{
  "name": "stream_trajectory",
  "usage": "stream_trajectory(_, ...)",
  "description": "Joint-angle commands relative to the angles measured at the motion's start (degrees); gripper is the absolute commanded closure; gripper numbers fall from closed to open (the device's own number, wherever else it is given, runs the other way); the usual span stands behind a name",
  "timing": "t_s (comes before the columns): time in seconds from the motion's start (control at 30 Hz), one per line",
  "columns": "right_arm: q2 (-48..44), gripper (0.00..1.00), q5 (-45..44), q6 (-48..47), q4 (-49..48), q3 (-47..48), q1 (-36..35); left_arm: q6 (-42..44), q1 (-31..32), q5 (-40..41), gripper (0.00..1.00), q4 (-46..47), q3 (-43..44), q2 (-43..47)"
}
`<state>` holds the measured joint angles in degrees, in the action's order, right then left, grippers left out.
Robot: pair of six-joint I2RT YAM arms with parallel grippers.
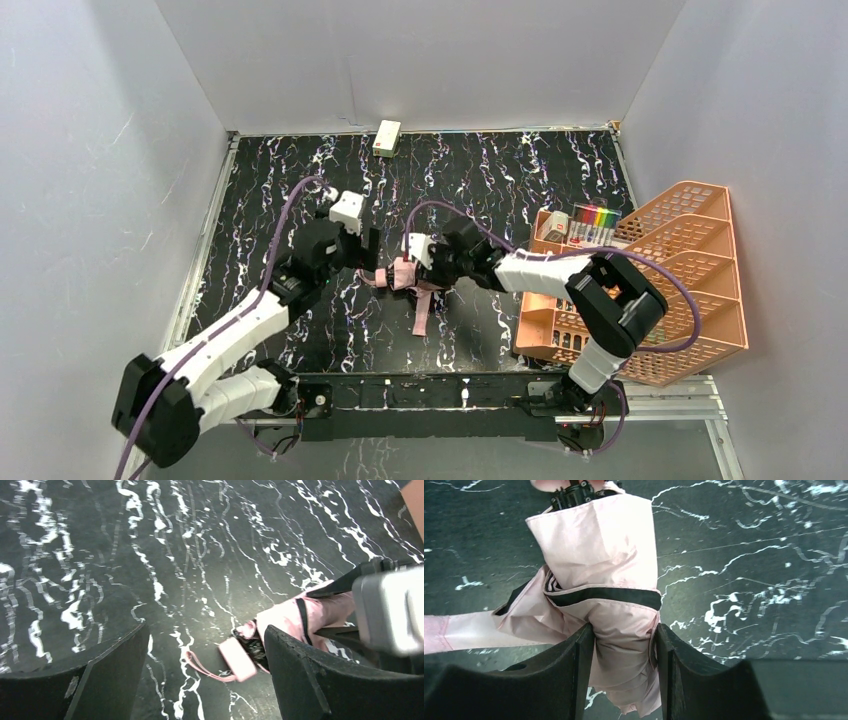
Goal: Put away the umbrella
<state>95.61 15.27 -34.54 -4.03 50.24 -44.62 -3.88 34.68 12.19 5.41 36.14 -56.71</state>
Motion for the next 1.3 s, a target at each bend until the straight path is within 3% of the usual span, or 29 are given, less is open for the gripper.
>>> stream_trajectory(0.0, 3.03, 0.88, -19.71, -2.76, -3.72, -8.92, -3.82, 1.07, -2.78, -14.97, 0.13, -0.97, 5.85, -6.87)
stream_trajectory(0.17, 1.97, 0.88, -27.31, -3.9, -10.29, -14.03, -8.31, 7.44, -3.74, -24.07, 0.02, 0.42, 8.82, -13.85)
stream_trajectory(0.4, 0.19, 0.87, -34.42, -6.37, -19.04, -21.2, -13.95, 13.17, -7.45, -38.56, 0.02, -2.94, 14.48, -23.11)
stream_trajectory(0.73, -0.93, 0.87, -34.24, -6.74, -18.01, -21.75, -15.93, 22.19, -9.26, -56.04, 0.02, -17.73, 28.84, -42.31)
stream_trajectory(0.97, -1.55, 0.87, -34.07, -6.41, -16.81, -21.37, -16.11, 23.98, -9.23, -60.89, 0.02, -26.05, 35.27, -51.29)
stream_trajectory(1.13, -1.75, 0.87, -34.13, -6.15, -16.54, -21.16, -16.1, 24.8, -9.28, -59.2, 0.03, -26.59, 33.18, -51.61)
stream_trajectory(1.27, -1.58, 0.87, -34.14, -6.15, -16.53, -20.91, -16.11, 24.96, -8.75, -59.07, 0.11, -26.78, 31.36, -51.27)
